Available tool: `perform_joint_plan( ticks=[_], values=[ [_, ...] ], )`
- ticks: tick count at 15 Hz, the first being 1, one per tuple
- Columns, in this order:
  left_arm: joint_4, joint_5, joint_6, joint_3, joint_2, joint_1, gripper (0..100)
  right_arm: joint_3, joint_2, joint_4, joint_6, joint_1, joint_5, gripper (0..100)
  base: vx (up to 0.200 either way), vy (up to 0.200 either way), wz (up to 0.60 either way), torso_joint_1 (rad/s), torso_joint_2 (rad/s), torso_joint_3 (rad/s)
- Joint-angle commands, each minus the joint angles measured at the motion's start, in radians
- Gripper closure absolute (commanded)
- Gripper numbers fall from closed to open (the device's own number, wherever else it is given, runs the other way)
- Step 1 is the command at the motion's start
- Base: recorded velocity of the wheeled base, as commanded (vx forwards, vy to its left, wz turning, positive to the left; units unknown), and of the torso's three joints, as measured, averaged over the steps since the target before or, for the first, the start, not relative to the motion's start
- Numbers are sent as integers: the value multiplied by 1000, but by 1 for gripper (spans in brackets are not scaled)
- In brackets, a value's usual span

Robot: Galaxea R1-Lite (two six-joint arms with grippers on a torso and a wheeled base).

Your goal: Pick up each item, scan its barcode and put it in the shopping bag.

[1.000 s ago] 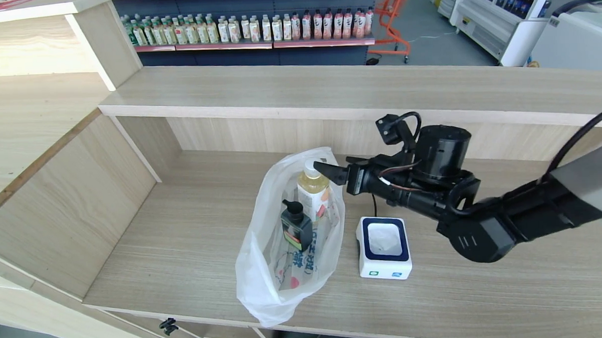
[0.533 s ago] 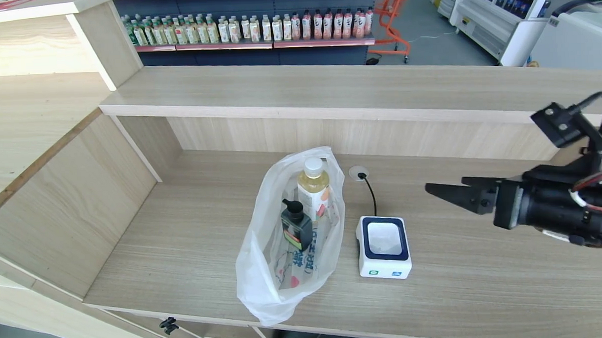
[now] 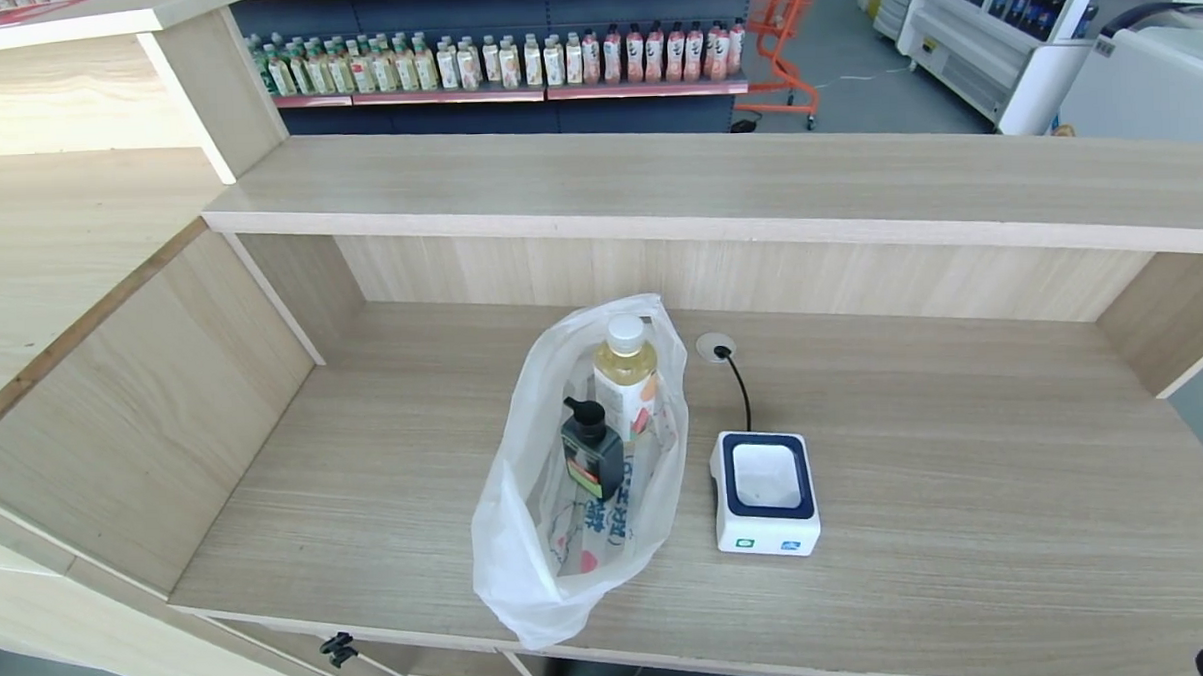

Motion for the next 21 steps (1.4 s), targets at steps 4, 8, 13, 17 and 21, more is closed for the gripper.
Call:
perform_joint_plan(
  ticks=[4,8,13,17,21],
  values=[
    [0,1,0,0,2,0,0,105,-380,89,-37,-82,-11,0,0,0,0,0,0,0],
    [0,1,0,0,2,0,0,105,-380,93,-83,-82,9,0,0,0,0,0,0,0],
    [0,1,0,0,2,0,0,105,-380,94,-66,-82,9,100,0,0,0,0,0,0],
    [0,1,0,0,2,0,0,105,-380,94,-39,-82,6,100,0,0,0,0,0,0],
    [0,1,0,0,2,0,0,105,-380,94,-22,-82,5,100,0,-50,0,-1,1,4]
  ],
)
